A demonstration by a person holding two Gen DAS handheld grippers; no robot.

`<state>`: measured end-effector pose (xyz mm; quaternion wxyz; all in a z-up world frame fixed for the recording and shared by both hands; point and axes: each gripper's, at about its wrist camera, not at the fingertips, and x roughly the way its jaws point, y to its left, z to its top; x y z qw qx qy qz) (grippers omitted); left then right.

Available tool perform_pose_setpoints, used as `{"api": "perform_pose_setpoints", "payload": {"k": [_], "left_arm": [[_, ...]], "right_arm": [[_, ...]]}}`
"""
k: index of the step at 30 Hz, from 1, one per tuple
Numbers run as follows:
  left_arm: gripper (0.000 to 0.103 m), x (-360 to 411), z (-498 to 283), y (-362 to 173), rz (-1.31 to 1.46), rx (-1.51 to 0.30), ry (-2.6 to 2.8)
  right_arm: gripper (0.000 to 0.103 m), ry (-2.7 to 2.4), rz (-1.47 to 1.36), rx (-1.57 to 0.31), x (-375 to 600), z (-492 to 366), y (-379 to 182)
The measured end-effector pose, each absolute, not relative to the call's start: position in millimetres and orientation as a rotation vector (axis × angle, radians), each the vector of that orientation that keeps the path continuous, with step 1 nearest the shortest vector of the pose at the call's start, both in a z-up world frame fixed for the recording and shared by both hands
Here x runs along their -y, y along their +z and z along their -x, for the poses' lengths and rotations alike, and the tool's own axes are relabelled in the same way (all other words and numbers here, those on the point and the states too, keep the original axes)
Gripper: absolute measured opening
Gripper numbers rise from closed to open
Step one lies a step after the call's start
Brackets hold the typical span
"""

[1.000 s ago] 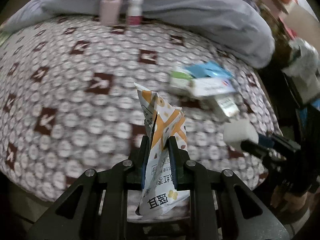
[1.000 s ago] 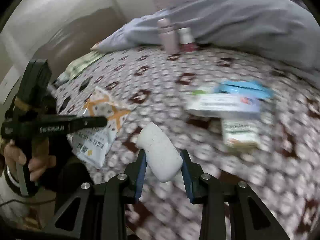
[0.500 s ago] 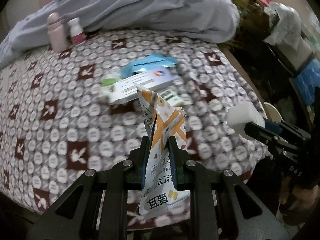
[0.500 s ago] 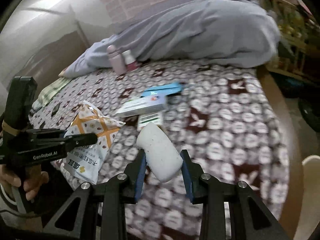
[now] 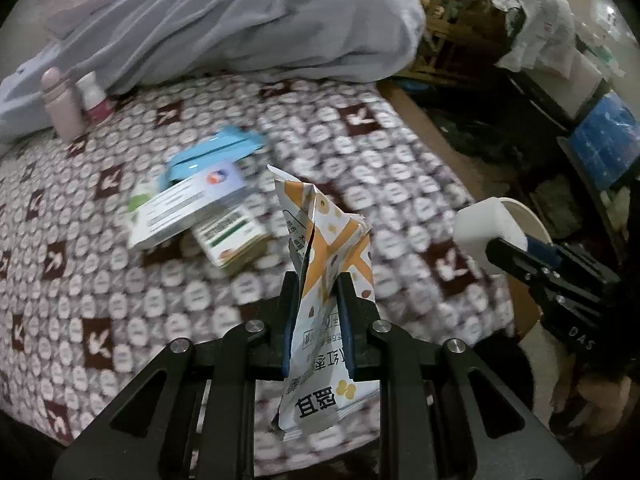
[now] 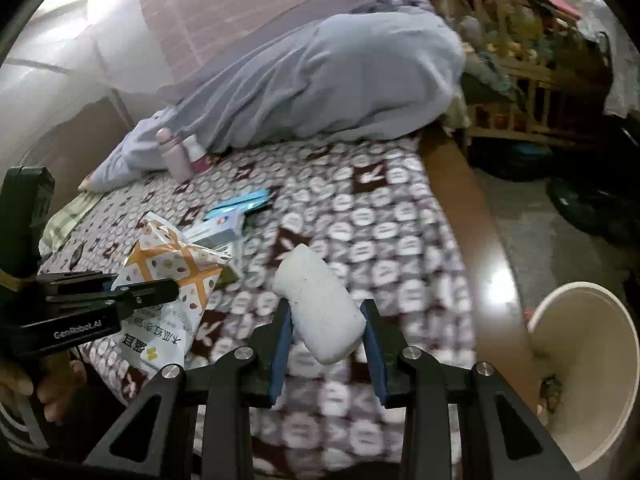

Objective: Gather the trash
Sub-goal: 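Carry the bag and sponge over the bucket and open both tools to drop them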

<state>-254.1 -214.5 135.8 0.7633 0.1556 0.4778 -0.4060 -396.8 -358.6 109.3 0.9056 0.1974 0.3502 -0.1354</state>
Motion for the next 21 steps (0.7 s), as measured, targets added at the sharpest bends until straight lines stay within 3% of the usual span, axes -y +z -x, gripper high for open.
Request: {"api": "perform_pose_setpoints", "payload": {"k": [21], "left_arm": [[0.016, 357.0, 333.6, 135.7, -0.384, -1.098, -1.17]], "right_arm": [[0.033, -0.581, -0.513, -0.724, 462.9, 509.2, 85.0]]}}
